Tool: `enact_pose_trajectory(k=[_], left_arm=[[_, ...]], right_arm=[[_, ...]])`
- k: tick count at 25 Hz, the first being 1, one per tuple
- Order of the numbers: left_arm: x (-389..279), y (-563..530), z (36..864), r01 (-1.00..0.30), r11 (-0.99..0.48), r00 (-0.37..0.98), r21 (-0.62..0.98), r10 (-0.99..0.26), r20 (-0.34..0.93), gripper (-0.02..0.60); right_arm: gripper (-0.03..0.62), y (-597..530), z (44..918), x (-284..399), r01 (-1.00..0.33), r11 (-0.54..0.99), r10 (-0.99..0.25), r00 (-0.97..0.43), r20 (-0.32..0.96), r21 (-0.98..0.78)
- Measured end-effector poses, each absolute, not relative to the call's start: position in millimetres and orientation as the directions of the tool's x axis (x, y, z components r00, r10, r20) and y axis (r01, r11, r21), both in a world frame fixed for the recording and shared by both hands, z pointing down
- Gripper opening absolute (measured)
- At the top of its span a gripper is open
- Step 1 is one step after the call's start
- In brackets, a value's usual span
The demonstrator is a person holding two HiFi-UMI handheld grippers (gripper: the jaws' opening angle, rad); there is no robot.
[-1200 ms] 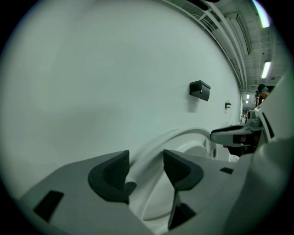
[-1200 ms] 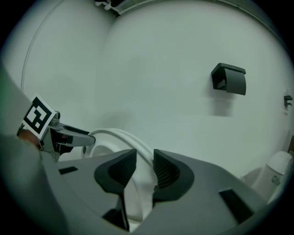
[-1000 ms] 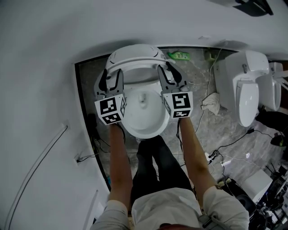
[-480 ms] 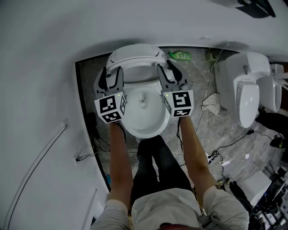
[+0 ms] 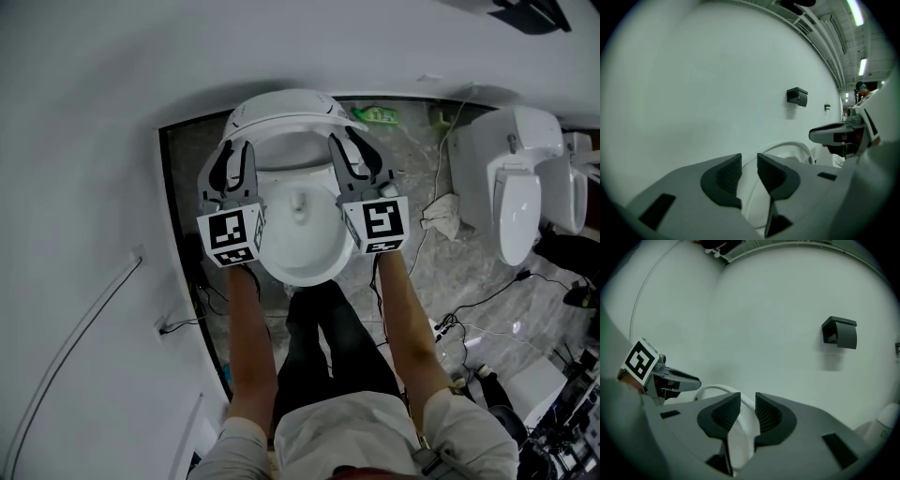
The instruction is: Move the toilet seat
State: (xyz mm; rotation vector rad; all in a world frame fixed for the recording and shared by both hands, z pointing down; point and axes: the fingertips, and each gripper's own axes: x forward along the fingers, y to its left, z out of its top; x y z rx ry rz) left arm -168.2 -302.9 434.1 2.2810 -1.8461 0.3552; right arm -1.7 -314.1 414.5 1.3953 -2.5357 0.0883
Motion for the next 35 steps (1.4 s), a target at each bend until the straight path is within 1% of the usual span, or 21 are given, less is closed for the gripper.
enact_pose_trajectory(k=[2, 3, 8, 10, 15, 35], left_arm=[[-167, -297, 427, -0.977, -0.21, 0.195, -0.024, -0.939, 0.282, 0.071], [-166, -294, 424, -0.977, -0.212, 0.197, -0.027, -0.941, 0.275, 0.054], [-158, -281, 415, -0.969, -0.244, 0.229, -0.026, -0.938, 0.259, 0.021], [-154, -276, 415, -0.967, -0.255, 0.242, -0.02, -0.936, 0.257, 0.021], [-147, -263, 412, -0.961, -0.277, 0.265, -0.012, -0.932, 0.246, 0.021], [-148, -219, 396, -0.955, -0.296, 0.287, -0.007, -0.933, 0.217, 0.021]], right_arm=[[0.098, -308, 409, -2, -0.834, 0.548, -0.821, -0.521, 0.233, 0.069], [0.087, -305, 407, -2, -0.832, 0.551, -0.82, -0.524, 0.231, 0.07], [0.036, -290, 404, -3, -0.823, 0.564, -0.811, -0.535, 0.237, 0.073], [0.021, -283, 406, -6, -0.813, 0.576, -0.802, -0.544, 0.246, 0.079], [0.021, -267, 408, -8, -0.807, 0.585, -0.795, -0.551, 0.255, 0.079], [0.021, -228, 385, -20, -0.801, 0.589, -0.799, -0.559, 0.221, 0.106]])
